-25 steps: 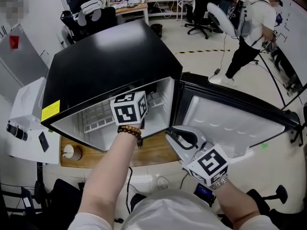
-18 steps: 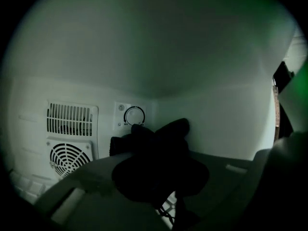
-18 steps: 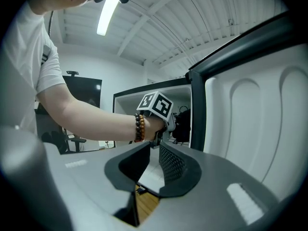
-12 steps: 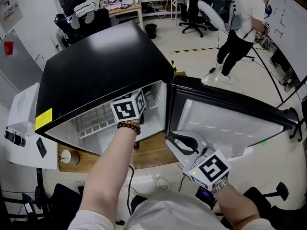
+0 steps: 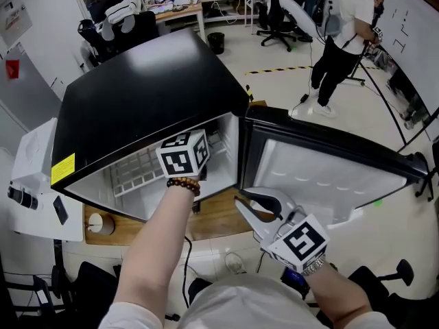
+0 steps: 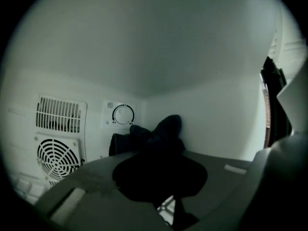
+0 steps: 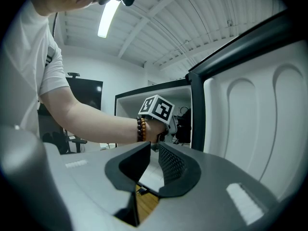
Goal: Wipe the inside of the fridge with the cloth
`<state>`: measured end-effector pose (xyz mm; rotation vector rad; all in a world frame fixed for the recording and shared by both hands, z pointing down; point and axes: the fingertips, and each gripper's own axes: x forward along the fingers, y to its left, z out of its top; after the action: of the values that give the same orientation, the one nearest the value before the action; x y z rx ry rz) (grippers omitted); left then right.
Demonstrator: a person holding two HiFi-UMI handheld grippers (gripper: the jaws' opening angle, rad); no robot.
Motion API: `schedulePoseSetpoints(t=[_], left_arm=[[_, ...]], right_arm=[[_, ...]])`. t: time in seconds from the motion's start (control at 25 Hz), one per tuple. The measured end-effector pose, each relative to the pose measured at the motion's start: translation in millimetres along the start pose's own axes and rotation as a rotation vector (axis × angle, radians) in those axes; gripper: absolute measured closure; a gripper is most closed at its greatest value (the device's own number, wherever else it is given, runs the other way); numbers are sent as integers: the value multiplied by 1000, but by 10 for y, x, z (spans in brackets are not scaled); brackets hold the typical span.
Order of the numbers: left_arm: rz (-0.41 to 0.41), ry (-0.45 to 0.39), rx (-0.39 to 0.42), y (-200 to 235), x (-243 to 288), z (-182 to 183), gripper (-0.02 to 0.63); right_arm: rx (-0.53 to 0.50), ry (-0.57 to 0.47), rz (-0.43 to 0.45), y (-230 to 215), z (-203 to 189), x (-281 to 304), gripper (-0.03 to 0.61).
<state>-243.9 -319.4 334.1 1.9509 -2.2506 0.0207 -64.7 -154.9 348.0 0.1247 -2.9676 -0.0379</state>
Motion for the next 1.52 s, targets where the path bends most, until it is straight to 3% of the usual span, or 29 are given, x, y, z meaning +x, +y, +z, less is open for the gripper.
schedulePoseSetpoints(t=[1.24,1.52], left_arm=[[-249,-6,137,-820,-747,-125,568],[-266,-17,139,-822,-823,-92,566]], right_arm=[[15,-5,38,256,-5,25,522],[2,4,50,267,-10,61,522]])
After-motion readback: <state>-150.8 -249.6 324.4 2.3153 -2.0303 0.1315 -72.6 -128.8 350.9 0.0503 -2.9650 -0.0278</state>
